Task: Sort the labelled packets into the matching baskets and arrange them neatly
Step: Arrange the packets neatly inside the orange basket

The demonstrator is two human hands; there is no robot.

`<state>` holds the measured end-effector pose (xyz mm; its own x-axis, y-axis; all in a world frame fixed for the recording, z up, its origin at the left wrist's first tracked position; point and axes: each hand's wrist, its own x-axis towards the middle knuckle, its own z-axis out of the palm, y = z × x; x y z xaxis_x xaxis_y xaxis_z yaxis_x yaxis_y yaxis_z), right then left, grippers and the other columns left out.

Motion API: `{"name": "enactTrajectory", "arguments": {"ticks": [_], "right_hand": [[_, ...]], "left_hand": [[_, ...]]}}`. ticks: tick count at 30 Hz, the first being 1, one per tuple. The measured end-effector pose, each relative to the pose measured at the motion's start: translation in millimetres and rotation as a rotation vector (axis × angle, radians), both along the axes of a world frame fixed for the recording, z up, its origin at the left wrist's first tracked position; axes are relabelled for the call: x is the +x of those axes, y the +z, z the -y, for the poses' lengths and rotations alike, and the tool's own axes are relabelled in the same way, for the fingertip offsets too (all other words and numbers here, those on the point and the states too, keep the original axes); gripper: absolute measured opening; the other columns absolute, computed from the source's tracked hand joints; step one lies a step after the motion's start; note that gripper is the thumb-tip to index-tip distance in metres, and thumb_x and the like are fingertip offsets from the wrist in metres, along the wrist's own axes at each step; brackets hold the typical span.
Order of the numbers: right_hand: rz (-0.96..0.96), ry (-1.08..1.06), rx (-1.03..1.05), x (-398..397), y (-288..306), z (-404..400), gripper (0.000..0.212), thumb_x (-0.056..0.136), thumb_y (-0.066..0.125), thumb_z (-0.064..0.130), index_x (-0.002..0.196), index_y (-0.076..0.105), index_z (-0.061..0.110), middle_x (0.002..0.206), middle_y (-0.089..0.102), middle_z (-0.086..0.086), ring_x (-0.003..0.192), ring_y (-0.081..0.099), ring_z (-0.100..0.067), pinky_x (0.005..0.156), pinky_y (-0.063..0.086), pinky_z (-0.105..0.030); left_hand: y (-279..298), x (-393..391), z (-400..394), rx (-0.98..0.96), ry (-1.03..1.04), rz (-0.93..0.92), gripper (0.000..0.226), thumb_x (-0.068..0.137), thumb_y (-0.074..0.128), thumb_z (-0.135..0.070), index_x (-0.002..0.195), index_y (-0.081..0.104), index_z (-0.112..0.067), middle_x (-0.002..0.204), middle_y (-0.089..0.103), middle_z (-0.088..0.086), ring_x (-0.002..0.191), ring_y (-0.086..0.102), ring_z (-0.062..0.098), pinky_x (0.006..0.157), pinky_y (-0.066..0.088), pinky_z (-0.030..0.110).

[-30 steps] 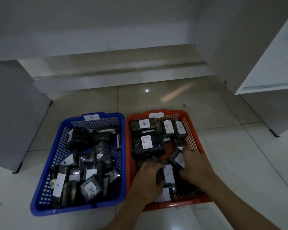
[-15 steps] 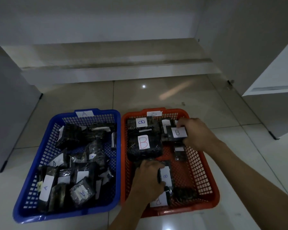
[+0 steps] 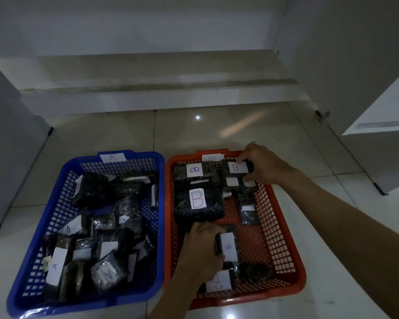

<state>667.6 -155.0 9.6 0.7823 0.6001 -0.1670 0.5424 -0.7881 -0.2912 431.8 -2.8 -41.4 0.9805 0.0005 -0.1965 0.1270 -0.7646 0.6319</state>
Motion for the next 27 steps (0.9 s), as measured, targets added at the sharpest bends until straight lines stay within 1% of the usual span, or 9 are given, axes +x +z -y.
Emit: {"name": "enactTrajectory", "arguments": {"ticks": [3, 6, 9, 12, 15, 19, 21, 24, 27], "right_hand": [[-0.005, -0.033, 0.050, -13, 11, 4, 0.058, 0.068, 0.091, 0.024, 0.121, 0.067, 0.023, 0.112, 0.048, 0.003, 0.104, 0.048, -0.014, 0.090, 0.044, -0.031], [0.008, -0.118, 0.161, -47, 26, 7, 0.029, 0.071, 0.089, 0.027, 0.092, 0.071, 0.022, 0.096, 0.061, 0.004, 0.092, 0.062, -0.016, 0.078, 0.049, -0.028], [-0.280, -0.125, 0.061, -107, 16, 7, 0.020, 0.073, 0.088, 0.033, 0.079, 0.071, 0.024, 0.082, 0.069, 0.010, 0.078, 0.067, -0.005, 0.072, 0.052, -0.023], [-0.434, -0.127, -0.019, -156, -21, 7, 0.053, 0.066, 0.090, 0.043, 0.112, 0.066, 0.032, 0.106, 0.067, 0.012, 0.100, 0.065, -0.009, 0.090, 0.054, -0.030], [-0.359, -0.179, -0.001, -175, -41, 5, 0.085, 0.059, 0.091, 0.042, 0.132, 0.050, 0.033, 0.134, 0.048, 0.004, 0.122, 0.050, -0.018, 0.106, 0.046, -0.040], [-0.398, -0.293, 0.110, -179, -33, 8, 0.069, 0.053, 0.097, 0.033, 0.103, 0.049, 0.026, 0.108, 0.051, 0.009, 0.095, 0.055, -0.009, 0.081, 0.052, -0.027], [-0.443, -0.352, 0.181, -180, -26, 12, 0.056, 0.061, 0.094, 0.027, 0.095, 0.050, 0.023, 0.098, 0.057, 0.007, 0.088, 0.059, -0.009, 0.074, 0.054, -0.029], [-0.446, -0.489, 0.295, -181, -18, 26, 0.040, 0.078, 0.085, 0.019, 0.096, 0.050, 0.023, 0.096, 0.063, 0.001, 0.082, 0.068, -0.017, 0.072, 0.061, -0.041], [-0.376, -0.657, 0.522, -186, -6, 37, 0.036, 0.087, 0.076, 0.009, 0.106, 0.051, 0.025, 0.095, 0.070, -0.001, 0.068, 0.075, -0.019, 0.063, 0.064, -0.042]], "left_hand": [[3, 0, -4, -0.067, -0.016, 0.003, 0.053, 0.078, 0.074, -0.008, 0.125, 0.058, -0.029, 0.127, 0.056, -0.011, 0.122, 0.039, 0.009, 0.108, 0.034, 0.024], [11, -1, -11, -0.113, -0.015, -0.001, 0.052, 0.081, 0.067, 0.003, 0.125, 0.059, -0.023, 0.128, 0.057, -0.003, 0.120, 0.044, 0.013, 0.100, 0.030, 0.014], [15, -5, -16, -0.122, 0.028, -0.013, 0.060, 0.076, 0.067, 0.009, 0.128, 0.058, -0.019, 0.130, 0.056, 0.001, 0.118, 0.045, 0.010, 0.096, 0.034, 0.010], [19, -10, -17, -0.126, 0.034, -0.038, 0.060, 0.074, 0.066, 0.013, 0.127, 0.058, -0.014, 0.126, 0.055, 0.005, 0.109, 0.046, 0.006, 0.082, 0.034, -0.003], [21, -14, -17, -0.121, 0.041, -0.082, 0.061, 0.074, 0.066, 0.012, 0.128, 0.055, -0.015, 0.124, 0.053, 0.003, 0.108, 0.046, 0.007, 0.085, 0.038, 0.009], [17, -16, -16, -0.105, 0.066, -0.099, 0.058, 0.076, 0.071, 0.006, 0.128, 0.054, -0.015, 0.124, 0.052, 0.000, 0.112, 0.045, 0.007, 0.088, 0.036, 0.011], [14, -15, -12, -0.092, 0.089, -0.080, 0.056, 0.075, 0.073, 0.002, 0.126, 0.056, -0.015, 0.125, 0.054, 0.003, 0.117, 0.048, 0.013, 0.088, 0.035, 0.009], [10, -19, -6, -0.069, 0.191, -0.035, 0.051, 0.076, 0.075, -0.004, 0.123, 0.058, -0.013, 0.125, 0.055, 0.004, 0.117, 0.051, 0.016, 0.089, 0.035, 0.006], [7, -27, 8, -0.040, 0.337, -0.041, 0.054, 0.080, 0.075, -0.020, 0.127, 0.050, -0.017, 0.134, 0.042, 0.004, 0.119, 0.050, 0.020, 0.102, 0.041, 0.024]]}}
